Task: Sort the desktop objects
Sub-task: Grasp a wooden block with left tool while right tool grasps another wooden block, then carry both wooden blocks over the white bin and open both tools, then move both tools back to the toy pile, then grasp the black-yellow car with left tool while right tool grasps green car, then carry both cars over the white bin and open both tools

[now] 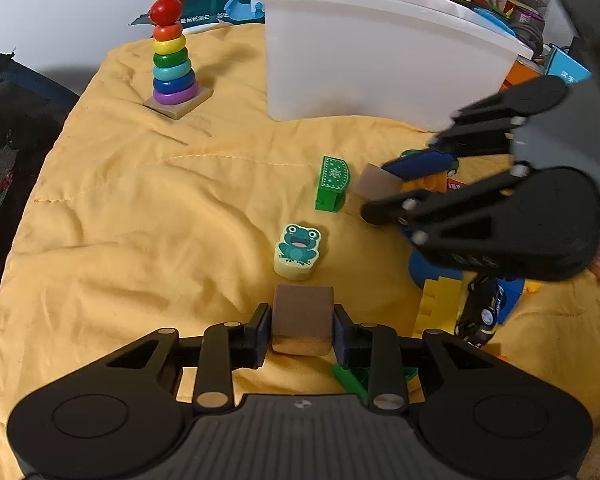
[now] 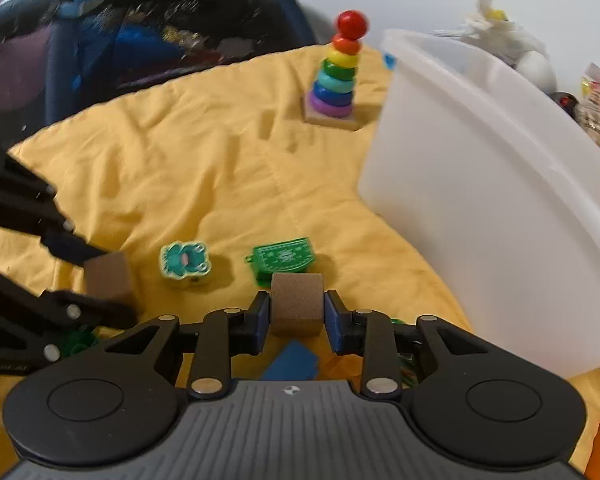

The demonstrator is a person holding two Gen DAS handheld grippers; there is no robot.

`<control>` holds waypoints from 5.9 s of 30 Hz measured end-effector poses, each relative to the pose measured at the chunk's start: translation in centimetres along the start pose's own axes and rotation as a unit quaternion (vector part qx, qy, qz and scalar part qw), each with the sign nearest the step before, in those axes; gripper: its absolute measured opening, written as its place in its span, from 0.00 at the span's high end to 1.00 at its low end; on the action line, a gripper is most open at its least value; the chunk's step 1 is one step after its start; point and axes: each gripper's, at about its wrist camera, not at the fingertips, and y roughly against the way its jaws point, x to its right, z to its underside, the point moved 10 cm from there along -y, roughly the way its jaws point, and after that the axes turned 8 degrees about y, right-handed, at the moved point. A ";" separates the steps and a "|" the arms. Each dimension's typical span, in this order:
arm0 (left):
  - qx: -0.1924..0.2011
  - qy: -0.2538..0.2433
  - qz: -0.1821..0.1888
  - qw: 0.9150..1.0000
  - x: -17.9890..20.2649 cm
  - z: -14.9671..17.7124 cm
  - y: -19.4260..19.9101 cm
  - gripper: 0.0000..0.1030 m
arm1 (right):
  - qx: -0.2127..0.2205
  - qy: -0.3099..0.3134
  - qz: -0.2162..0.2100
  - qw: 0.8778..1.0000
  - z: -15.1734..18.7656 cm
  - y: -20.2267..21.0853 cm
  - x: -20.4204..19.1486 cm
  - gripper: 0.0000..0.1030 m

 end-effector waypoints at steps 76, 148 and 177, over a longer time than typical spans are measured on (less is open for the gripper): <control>0.059 0.013 -0.038 0.997 0.5 -7.4 4.5 0.34 | 0.088 -0.144 0.094 0.981 -0.9 11.4 9.2 0.39; -0.055 -0.108 0.067 0.990 9.2 1.2 0.1 0.69 | 0.005 0.139 -0.022 0.990 5.6 0.6 6.0 0.56; 0.035 -0.045 0.077 0.995 6.3 -4.0 4.3 0.68 | 0.029 -0.176 0.031 0.983 6.7 9.4 8.5 0.67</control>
